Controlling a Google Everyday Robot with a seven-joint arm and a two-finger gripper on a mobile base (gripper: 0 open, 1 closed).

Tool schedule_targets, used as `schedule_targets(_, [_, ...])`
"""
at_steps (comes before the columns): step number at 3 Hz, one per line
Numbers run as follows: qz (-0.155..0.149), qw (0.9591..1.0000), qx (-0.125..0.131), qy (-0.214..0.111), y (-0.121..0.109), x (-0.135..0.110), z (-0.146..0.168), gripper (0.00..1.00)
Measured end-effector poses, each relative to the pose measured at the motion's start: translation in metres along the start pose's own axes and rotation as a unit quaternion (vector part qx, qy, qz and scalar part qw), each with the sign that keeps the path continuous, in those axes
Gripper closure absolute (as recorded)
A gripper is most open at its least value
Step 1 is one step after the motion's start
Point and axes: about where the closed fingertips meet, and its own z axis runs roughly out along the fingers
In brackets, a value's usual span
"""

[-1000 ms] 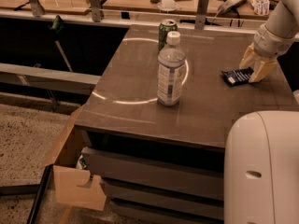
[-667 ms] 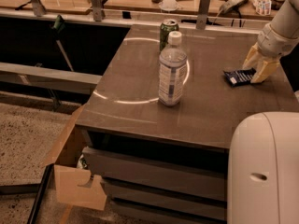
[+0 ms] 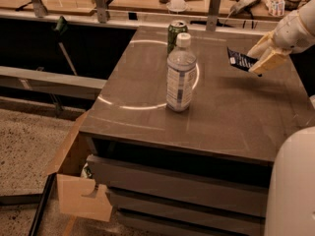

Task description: Move rxbar blueberry near green can

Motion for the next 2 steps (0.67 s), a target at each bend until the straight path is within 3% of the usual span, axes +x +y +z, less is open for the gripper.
schedule_targets(1, [0.082, 0.9953, 0.032, -0.04, -0.011, -0.024, 0.0, 1.0])
schedule_targets(2, [0.135, 0.9883, 0.056, -0.045, -0.022, -0.033, 0.011, 1.0])
